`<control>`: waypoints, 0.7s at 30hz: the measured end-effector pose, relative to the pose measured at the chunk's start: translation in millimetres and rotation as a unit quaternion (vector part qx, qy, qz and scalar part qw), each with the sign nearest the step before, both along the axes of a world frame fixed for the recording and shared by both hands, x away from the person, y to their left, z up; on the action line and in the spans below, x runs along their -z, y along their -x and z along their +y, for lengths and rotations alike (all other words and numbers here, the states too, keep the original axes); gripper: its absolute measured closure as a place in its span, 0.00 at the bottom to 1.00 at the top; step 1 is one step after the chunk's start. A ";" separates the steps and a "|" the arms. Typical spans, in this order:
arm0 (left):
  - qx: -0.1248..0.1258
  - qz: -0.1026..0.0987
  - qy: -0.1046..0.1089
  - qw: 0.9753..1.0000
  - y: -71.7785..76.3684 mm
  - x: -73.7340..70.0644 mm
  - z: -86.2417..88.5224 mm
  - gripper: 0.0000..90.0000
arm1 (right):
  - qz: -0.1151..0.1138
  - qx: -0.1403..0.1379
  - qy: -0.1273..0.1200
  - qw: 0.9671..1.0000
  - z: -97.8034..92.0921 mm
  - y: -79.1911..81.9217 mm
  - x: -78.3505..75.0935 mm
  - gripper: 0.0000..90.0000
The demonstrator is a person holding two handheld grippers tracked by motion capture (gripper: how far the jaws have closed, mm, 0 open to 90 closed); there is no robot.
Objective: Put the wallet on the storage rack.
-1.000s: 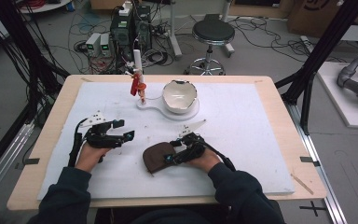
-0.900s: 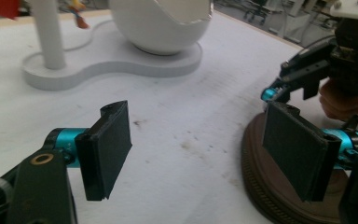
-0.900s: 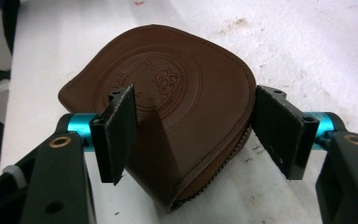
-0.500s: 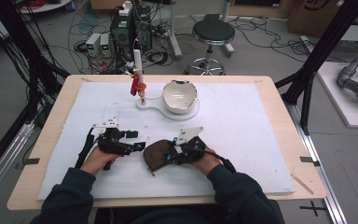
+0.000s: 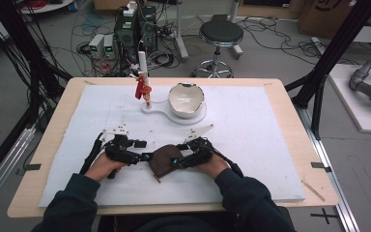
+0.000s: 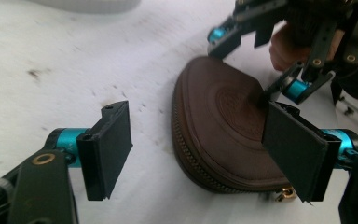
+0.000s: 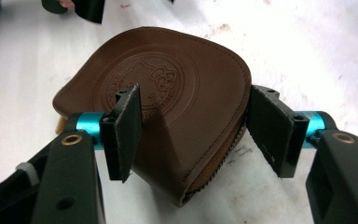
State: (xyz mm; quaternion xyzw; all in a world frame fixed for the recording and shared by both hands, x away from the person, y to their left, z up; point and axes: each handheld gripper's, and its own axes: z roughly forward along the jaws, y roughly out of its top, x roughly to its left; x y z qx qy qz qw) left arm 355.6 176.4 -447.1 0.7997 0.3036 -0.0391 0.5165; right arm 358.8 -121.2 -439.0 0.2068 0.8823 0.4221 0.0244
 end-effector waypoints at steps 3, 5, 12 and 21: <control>0.022 0.009 -0.017 1.000 0.7 3.8 -6.6 0.27 | -0.049 -0.019 0.014 0.999 1.9 4.9 -2.6 0.42; 0.038 0.017 -0.029 0.999 1.4 5.8 -12.1 0.28 | -0.078 -0.028 0.022 0.996 2.8 8.2 -4.2 0.43; 0.054 0.006 -0.038 0.998 3.2 4.5 -16.1 0.43 | -0.117 -0.046 0.032 0.992 5.4 11.9 -5.2 0.45; 0.059 -0.038 -0.033 0.997 8.2 -3.1 -16.7 0.57 | 0.008 -0.020 -0.016 1.000 -2.9 -7.9 4.5 0.31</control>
